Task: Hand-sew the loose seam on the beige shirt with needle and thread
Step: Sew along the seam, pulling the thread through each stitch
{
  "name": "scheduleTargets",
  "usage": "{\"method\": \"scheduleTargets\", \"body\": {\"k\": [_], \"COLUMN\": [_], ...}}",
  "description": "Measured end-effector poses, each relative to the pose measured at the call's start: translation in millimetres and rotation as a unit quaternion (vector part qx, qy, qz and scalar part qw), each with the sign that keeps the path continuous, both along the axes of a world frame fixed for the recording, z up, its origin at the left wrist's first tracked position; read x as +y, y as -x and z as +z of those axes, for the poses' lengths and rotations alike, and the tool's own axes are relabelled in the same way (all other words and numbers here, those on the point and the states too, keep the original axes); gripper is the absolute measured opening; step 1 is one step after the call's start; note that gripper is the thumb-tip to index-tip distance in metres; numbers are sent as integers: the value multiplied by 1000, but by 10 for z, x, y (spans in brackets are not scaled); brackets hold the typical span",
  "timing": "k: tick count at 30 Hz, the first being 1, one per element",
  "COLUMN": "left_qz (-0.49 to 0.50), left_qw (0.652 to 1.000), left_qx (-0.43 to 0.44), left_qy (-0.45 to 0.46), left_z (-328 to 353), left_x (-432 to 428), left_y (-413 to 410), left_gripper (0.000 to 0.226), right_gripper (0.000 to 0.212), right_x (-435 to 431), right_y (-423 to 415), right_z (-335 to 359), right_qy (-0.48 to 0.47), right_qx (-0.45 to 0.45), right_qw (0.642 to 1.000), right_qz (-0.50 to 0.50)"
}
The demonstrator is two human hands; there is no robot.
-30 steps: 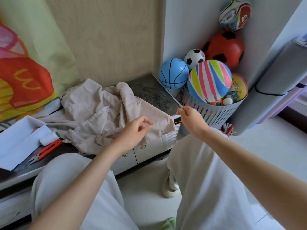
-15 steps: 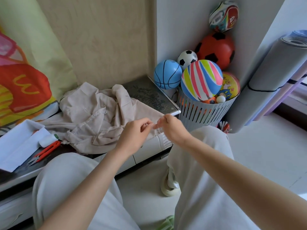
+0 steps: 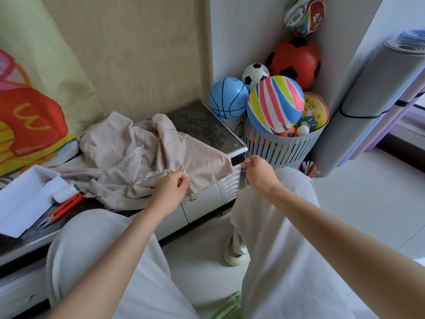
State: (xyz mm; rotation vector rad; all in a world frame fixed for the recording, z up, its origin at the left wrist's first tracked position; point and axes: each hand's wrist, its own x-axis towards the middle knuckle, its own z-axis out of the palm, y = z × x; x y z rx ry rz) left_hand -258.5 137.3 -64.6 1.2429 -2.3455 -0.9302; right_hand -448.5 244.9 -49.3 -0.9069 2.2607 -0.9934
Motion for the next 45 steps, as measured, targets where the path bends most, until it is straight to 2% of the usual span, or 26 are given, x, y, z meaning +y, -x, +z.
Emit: {"method": "scheduleTargets", "body": {"k": [3, 5, 7, 9, 11, 13, 17, 21, 26, 30, 33, 34, 36, 41, 43, 45], "left_qz": [3, -32, -78, -107, -112, -103, -94, -94, -34, -5, -89, -118, -144, -119, -115, -120], "left_qw": [998, 993, 989, 986, 988, 990, 992, 994, 999, 999, 991, 987, 983, 987, 988, 987], "left_qx": [62, 109, 126, 124, 106, 93, 85, 41, -13, 41, 101, 109, 116, 106, 106, 111], "left_qy": [-31, -30, -22, -12, 4, 5, 12, 29, 25, 24, 16, 15, 18, 8, 9, 8], "left_z": [123, 290, 438, 503, 486, 438, 351, 209, -40, 140, 456, 510, 524, 382, 351, 342], "left_x": [77, 213, 352, 438, 465, 463, 406, 256, -20, 141, 518, 615, 700, 595, 564, 536], "left_y": [54, 139, 217, 271, 301, 308, 281, 170, -52, -29, 124, 164, 215, 229, 203, 172], "left_gripper": [26, 23, 23, 22, 21, 23, 22, 20, 21, 20, 18, 17, 15, 17, 18, 20], "right_gripper": [20, 19, 18, 16, 19, 23, 28, 26, 27, 25, 24, 25, 25, 25, 25, 26], "right_x": [22, 23, 5, -9, -8, 6, 33, 71, 139, 182, 136, 113, 78, 100, 116, 114], "right_y": [21, 7, -61, -166, -292, -378, -366, -180, 66, 69, 6, -24, -110, -314, -372, -395], "right_z": [-44, -33, 40, 140, 253, 309, 185, 36, -91, -117, -80, -53, 26, 192, 205, 188], "right_qy": [-53, -94, -87, -8, 68, 83, 55, 32, -8, 2, 9, 20, 57, 79, 63, 56], "right_qx": [44, 96, 128, 70, -50, -101, -6, 9, 38, 72, 108, 97, 20, -164, -194, -176], "right_qw": [998, 991, 987, 997, 995, 987, 990, 996, 999, 997, 994, 995, 998, 977, 969, 973], "right_qz": [4, 21, 33, 44, 58, 92, 126, 84, 21, 1, 4, 11, 35, 113, 140, 140]}}
